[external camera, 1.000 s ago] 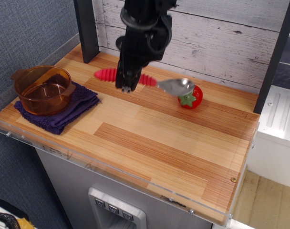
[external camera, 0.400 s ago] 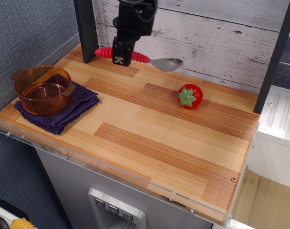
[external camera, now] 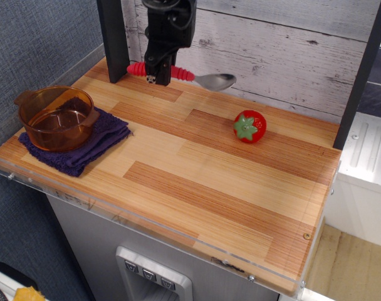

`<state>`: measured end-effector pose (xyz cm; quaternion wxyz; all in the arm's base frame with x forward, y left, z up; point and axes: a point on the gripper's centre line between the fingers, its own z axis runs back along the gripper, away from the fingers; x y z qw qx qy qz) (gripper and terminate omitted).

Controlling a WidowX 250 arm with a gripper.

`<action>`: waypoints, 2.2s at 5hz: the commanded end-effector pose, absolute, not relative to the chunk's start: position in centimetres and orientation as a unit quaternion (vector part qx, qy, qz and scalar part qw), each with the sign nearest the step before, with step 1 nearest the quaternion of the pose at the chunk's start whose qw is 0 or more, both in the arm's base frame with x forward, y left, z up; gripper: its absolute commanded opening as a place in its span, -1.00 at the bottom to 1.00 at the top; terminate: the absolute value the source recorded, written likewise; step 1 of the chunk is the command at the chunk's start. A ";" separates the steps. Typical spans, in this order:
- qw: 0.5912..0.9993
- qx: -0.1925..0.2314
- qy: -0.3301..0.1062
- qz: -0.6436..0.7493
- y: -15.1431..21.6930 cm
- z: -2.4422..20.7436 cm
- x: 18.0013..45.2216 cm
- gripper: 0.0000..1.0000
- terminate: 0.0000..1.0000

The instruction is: Put the spoon to the left of the strawberry.

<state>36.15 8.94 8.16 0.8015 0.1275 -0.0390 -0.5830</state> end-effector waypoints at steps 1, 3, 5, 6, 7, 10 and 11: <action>0.786 0.131 -0.040 -0.603 8.7 6.4 38.6 -1.00 -1.00; 0.789 0.114 -0.054 -0.601 9.4 4.2 38.5 -1.00 -1.00; 0.794 0.104 -0.048 -0.597 10.3 3.4 38.7 1.00 -1.00; 0.798 0.105 -0.049 -0.591 10.4 3.3 38.7 1.00 -1.00; 0.803 0.106 -0.070 -0.583 10.6 4.5 38.2 1.00 -1.00; 0.821 0.104 -0.100 -0.552 10.7 10.2 36.3 1.00 -1.00; 0.866 0.107 -0.056 -0.486 11.0 12.0 34.2 1.00 -1.00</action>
